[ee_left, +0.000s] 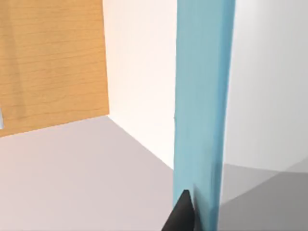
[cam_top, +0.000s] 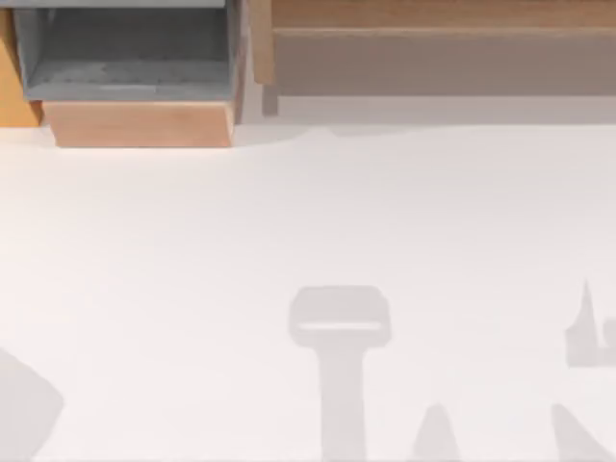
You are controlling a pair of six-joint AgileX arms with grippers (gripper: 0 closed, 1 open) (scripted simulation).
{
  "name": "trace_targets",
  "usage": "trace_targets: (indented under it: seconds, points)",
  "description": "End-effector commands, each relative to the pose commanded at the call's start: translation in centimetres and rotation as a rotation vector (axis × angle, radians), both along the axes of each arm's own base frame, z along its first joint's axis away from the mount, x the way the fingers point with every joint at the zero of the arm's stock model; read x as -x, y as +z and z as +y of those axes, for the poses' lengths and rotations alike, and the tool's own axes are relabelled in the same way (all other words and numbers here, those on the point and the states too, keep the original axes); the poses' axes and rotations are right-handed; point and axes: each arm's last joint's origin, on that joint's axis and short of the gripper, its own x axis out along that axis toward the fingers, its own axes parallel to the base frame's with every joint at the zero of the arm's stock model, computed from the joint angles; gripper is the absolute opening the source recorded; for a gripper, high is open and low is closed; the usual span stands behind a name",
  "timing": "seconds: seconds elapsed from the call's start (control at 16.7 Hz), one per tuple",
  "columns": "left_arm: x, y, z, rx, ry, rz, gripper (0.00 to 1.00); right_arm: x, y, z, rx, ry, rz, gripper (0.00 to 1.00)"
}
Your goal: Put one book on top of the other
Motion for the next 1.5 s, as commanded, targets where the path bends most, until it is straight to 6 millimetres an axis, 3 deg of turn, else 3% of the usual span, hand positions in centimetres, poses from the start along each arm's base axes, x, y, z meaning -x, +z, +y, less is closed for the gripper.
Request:
trace_targets:
  seconds: [0.66, 1.44, 1.5]
  points:
    - [-0.46, -0.2, -0.01, 0.0, 0.0, 0.0, 0.0, 0.0, 0.0, 0.0, 0.0, 0.0, 0.0, 1.0]
    - [-0.46, -0.2, -0.01, 0.0, 0.0, 0.0, 0.98, 0.0, 0.0, 0.0, 0.0, 0.0, 0.0, 1.0]
    - [-0.46, -0.2, -0.01, 0.0, 0.0, 0.0, 1.0, 0.0, 0.0, 0.0, 0.0, 0.0, 0.0, 1.0]
